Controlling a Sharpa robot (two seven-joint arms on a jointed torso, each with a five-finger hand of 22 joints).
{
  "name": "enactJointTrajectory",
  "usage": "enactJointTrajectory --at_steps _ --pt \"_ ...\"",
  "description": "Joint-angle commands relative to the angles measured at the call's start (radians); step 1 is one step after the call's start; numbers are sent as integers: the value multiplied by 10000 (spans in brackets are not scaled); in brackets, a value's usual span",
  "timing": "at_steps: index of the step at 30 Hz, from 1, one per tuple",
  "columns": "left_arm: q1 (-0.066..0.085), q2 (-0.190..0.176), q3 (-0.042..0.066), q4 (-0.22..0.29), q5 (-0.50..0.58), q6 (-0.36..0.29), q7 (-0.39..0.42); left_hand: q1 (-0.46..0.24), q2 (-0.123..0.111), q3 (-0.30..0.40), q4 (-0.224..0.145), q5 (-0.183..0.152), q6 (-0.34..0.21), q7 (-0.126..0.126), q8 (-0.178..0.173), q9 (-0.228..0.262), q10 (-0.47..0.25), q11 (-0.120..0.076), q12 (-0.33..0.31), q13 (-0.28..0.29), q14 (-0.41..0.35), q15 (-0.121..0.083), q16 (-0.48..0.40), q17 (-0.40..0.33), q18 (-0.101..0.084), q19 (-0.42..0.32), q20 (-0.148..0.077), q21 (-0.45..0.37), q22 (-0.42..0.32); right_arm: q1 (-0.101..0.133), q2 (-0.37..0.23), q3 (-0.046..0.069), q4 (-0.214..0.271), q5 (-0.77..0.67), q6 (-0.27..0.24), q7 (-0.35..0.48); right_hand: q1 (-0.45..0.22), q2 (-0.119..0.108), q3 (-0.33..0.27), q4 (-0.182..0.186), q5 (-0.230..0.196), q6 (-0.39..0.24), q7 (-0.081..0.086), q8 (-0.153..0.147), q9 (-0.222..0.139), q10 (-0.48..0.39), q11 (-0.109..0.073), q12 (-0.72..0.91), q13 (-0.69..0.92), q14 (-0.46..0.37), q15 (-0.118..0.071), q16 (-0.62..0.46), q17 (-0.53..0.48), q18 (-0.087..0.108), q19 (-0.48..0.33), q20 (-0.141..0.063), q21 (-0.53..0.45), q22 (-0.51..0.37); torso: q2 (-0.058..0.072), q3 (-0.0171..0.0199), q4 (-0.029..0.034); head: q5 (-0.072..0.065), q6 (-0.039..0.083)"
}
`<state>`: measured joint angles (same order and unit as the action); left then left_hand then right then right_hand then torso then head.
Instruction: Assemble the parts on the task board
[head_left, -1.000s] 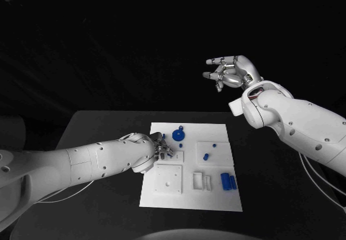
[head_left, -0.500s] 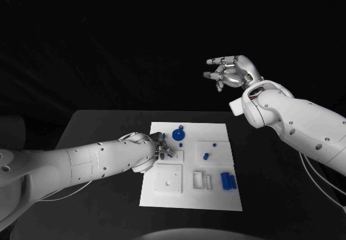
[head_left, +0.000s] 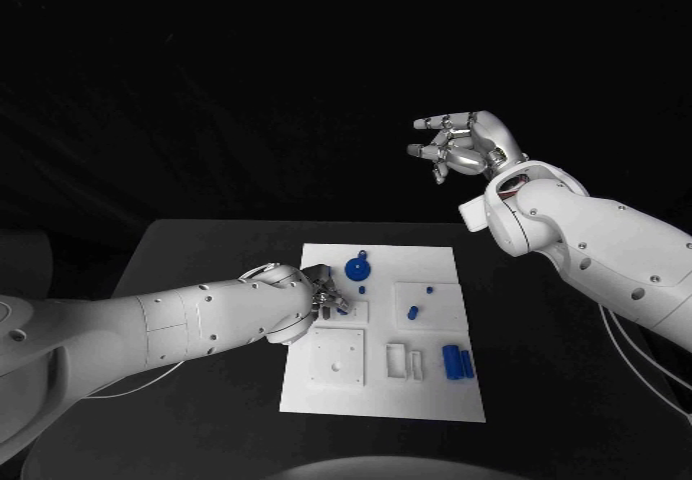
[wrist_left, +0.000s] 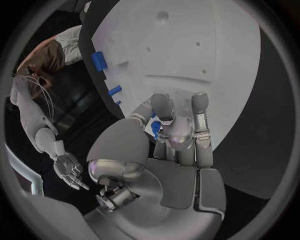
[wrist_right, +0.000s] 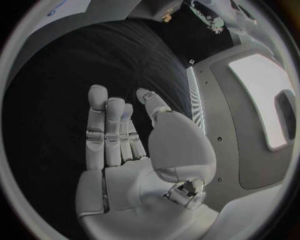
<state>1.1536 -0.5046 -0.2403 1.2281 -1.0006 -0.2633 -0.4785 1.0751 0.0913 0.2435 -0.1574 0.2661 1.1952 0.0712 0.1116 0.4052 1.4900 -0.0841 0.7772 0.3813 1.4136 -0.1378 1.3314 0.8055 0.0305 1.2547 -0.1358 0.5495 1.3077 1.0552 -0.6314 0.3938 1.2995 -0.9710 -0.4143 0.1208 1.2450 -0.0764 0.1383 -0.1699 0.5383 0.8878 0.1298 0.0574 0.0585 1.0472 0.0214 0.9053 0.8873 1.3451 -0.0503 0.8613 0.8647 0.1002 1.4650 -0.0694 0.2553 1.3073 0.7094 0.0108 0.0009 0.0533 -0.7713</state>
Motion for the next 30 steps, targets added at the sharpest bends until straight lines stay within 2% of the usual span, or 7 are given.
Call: enactJointTrajectory --at_steps 1,14,18,24,30 --pt "-15 34 -7 -24 -377 291 -54 111 202 -13 93 -54 2437 -1553 215 7971 227 -277 77 15 56 5 4 28 27 10 86 -46 180 0 18 7 -9 -3 151 25 -130 7 63 7 79 89 25 14 12 -47 9 22 -14 -46 4 16 -8 156 250 10 -42 304 2 3 -2 18 -10" --pt "-16 36 -7 -48 -667 487 -123 7 328 -44 235 -207 2457 -1576 341 8088 223 -282 227 98 102 22 44 169 145 19 215 -22 185 -1 10 7 -26 -3 175 14 -153 -1 109 -4 163 89 26 14 12 -48 7 19 -17 -49 3 14 -8 155 248 9 -44 308 2 -4 -3 33 -36" --pt "-16 29 -6 -60 -715 582 -139 -35 376 -60 315 -257 2441 -1580 452 8184 218 -276 318 182 126 42 24 196 282 13 347 12 186 -1 10 6 -31 -4 184 10 -156 -3 118 -8 177 102 25 14 13 -49 6 18 -18 -50 2 14 -8 155 247 8 -54 306 -2 -5 -6 32 -44" --pt "-16 30 -6 -68 -786 755 -171 -143 418 -31 327 -240 2462 -1578 618 8029 219 -252 373 228 128 64 51 250 366 -2 422 62 188 -2 5 6 -31 -5 194 5 -165 -9 138 -16 214 118 23 15 14 -50 5 15 -20 -50 0 14 -7 157 247 7 -72 303 4 -8 -2 29 -61" --pt "-16 26 -6 -61 -905 864 -225 -173 459 -17 343 -233 2435 -1577 679 7996 219 -251 375 231 135 66 52 256 373 -7 432 69 184 -2 -2 6 -31 -5 209 -6 -178 -13 148 -16 234 121 24 15 14 -49 5 15 -21 -50 0 13 -8 155 249 6 -61 305 6 -6 0 39 -73"
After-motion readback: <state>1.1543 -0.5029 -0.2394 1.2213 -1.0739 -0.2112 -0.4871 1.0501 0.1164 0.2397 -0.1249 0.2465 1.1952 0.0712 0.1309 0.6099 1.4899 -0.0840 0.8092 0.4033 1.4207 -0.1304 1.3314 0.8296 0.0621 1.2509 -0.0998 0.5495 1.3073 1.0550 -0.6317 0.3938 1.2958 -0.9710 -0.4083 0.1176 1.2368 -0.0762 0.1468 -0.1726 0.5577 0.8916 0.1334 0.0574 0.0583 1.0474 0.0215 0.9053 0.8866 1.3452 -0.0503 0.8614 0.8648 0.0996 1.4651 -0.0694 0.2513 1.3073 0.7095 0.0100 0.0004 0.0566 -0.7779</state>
